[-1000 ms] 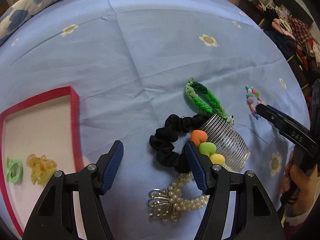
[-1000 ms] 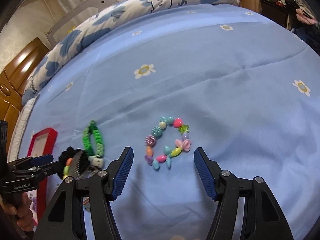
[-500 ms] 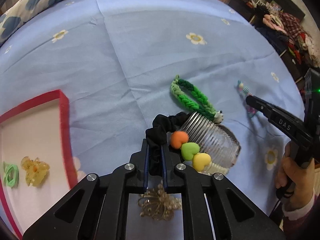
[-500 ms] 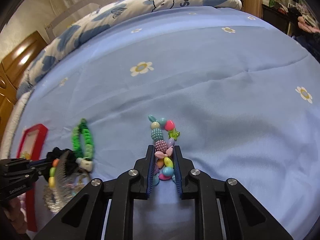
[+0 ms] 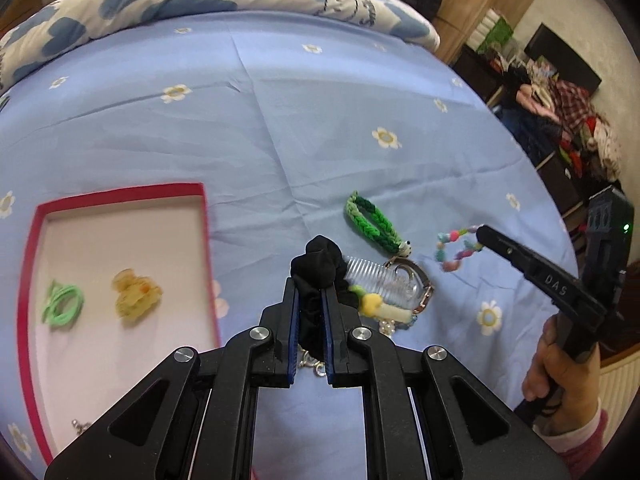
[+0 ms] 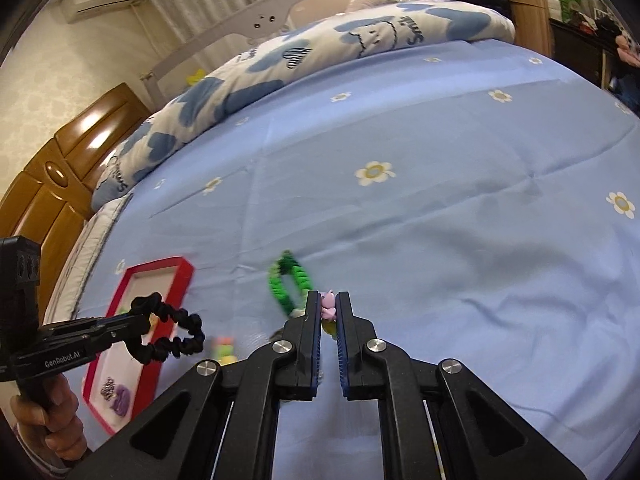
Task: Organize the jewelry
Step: 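Carry the scrunchie and beaded bracelet into the tray and release both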
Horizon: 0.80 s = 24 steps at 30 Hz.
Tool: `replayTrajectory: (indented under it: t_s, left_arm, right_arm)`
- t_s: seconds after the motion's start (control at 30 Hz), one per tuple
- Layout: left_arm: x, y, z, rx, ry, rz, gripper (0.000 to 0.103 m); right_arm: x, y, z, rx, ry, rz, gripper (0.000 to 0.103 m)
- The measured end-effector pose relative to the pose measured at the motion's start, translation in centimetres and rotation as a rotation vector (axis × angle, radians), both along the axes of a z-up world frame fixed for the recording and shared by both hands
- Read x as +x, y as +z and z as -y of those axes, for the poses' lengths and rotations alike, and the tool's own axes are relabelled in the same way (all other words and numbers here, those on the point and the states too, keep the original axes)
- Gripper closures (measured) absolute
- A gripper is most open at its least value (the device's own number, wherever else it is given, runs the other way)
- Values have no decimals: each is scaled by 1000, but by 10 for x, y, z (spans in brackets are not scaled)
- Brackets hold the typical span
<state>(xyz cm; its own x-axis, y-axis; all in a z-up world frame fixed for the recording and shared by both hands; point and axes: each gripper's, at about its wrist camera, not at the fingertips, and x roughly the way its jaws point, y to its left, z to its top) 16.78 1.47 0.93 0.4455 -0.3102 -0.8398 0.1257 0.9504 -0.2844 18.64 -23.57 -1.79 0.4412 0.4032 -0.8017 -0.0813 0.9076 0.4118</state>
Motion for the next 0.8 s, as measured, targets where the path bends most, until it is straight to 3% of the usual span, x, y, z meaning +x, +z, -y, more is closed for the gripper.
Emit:
replayTrajectory:
  t_s: [0.3, 0.8]
  left_arm:
    - [-24, 16, -37, -26, 72, 30, 95]
    - [-55, 9, -116, -37, 230, 18, 95]
  right_arm:
    - [-12, 28, -37, 49, 61, 38, 96]
    - [-25, 43, -131, 137, 226, 46, 96]
